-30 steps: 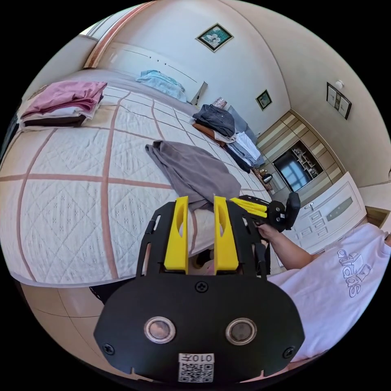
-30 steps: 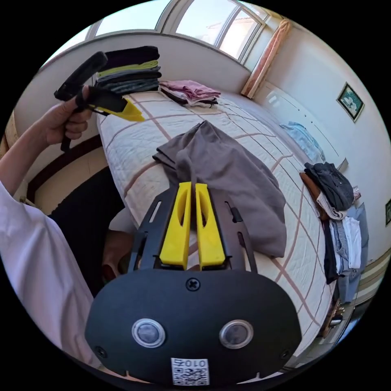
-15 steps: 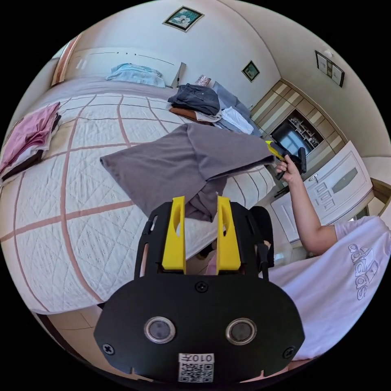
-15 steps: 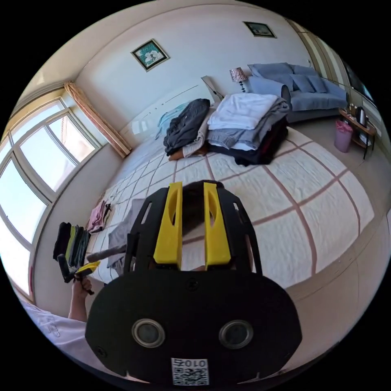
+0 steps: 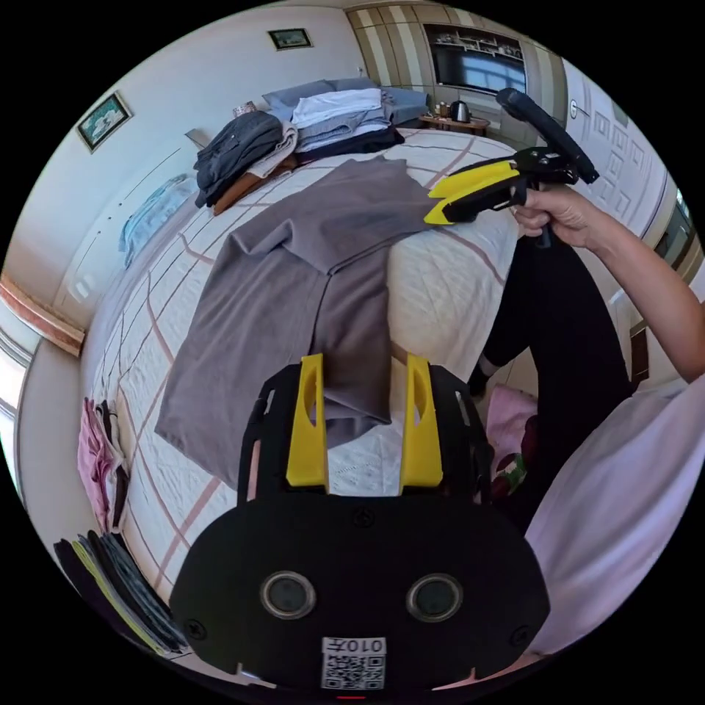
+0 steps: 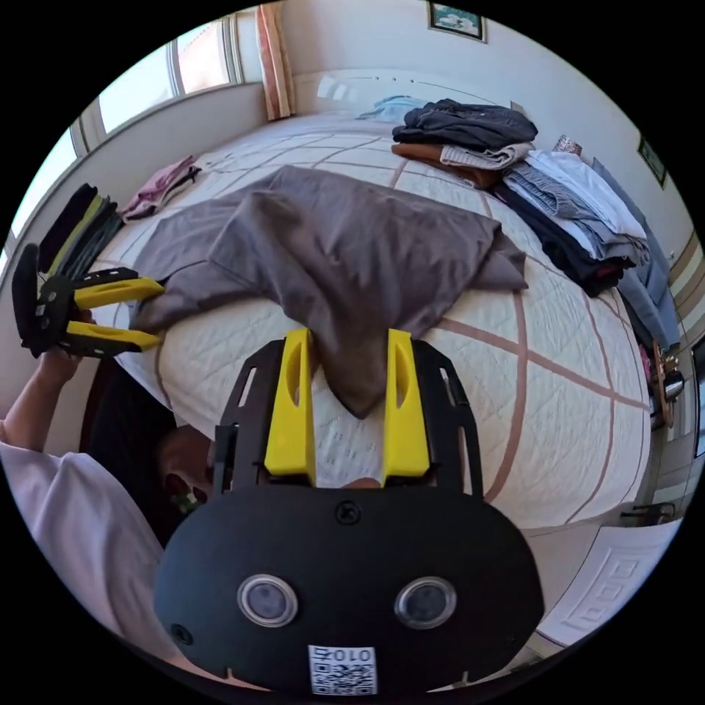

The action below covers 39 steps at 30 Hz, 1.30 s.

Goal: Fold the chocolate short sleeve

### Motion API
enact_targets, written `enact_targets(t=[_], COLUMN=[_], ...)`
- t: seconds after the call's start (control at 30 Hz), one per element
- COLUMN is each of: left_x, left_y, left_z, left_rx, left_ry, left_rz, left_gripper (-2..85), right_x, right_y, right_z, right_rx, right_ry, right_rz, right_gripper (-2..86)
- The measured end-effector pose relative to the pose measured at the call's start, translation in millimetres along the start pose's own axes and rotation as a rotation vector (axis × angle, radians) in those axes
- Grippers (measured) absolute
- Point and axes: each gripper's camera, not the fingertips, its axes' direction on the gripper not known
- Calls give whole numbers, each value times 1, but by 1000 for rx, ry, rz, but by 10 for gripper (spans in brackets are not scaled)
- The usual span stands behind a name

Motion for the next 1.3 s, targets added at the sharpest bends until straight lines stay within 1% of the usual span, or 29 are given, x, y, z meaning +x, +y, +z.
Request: enact_targets(t=[0.03,0.07,0.1,0.17,0.2,0.23,0.27,0.3,0.37,0.4,0.43,0.47,0.5,0.53,0.57,0.6,0.63,0.67,0.7,0.73,0.8,0.87,0.93,0.97,1.03,1.1,1.17,1.23,1.3], left_x=[-2,-5,-13,-30,-41,-48,-50,-50,-56,-63,-70,-74,-82,-87,-87,-87,-87,-88,-89,-90,-85,-78,-68,-66,-62,-69,-86,-134,-178], left_y=[4,5,7,11,14,17,18,22,29,38,49,55,65,73,76,82,88,90,92,90,78,60,31,24,-5,-20,-27,-27,-23], left_z=[-1,-2,-5,-9,-13,-23,-31,-50,-68,-72,-72,-70,-63,-57,-57,-62,-67,-70,-71,-69,-62,-51,-34,-29,-4,13,17,-2,-18], left_rx=[23,31,50,78,94,122,141,154,66,7,-22,-23,-18,9,40,124,193,214,222,192,134,74,21,12,-61,-109,-86,60,134], left_ry=[-21,-28,14,111,168,213,218,184,130,140,193,230,316,409,442,467,444,421,359,290,209,118,11,-5,-59,-104,-51,96,122], left_rz=[-35,-53,-84,-132,-150,-125,-89,-3,64,87,99,95,52,11,-2,-41,-94,-122,-179,-218,-204,-158,-82,-66,-18,-34,-70,-218,-349], left_gripper=[79,71,56,39,31,26,25,23,23,26,31,35,44,57,63,74,83,87,96,104,114,121,125,126,113,92,62,35,29], right_x=[3,10,15,36,40,45,46,45,51,54,61,72,80,98,114,120,130,138,141,141,128,93,58,36,9,-9,-22,-29,-35], right_y=[-1,-2,-4,-9,-11,-15,-19,-23,-43,-51,-69,-89,-100,-120,-135,-140,-145,-145,-143,-135,-119,-99,-84,-76,-68,-66,-73,-82,-93], right_z=[-4,-12,-16,-45,-56,-85,-118,-134,-178,-183,-187,-182,-176,-159,-138,-128,-114,-107,-104,-102,-96,-84,-71,-60,-42,-27,-15,-10,-5], right_rx=[26,34,36,66,82,127,181,201,233,230,223,210,205,203,179,163,162,164,159,167,198,192,157,127,80,60,37,20,9], right_ry=[5,-1,-14,-96,-105,-124,-133,-132,-121,-110,-78,-32,0,72,123,133,102,41,13,-44,-151,-283,-321,-319,-301,-299,-316,-280,-250], right_rz=[20,60,80,103,104,77,13,-24,-118,-121,-112,-58,-14,89,160,183,213,265,292,305,253,84,-49,-104,-155,-169,-174,-193,-207], right_gripper=[102,63,44,37,36,36,35,35,36,36,37,39,40,47,57,71,99,124,137,134,129,128,128,127,123,119,116,114,110])
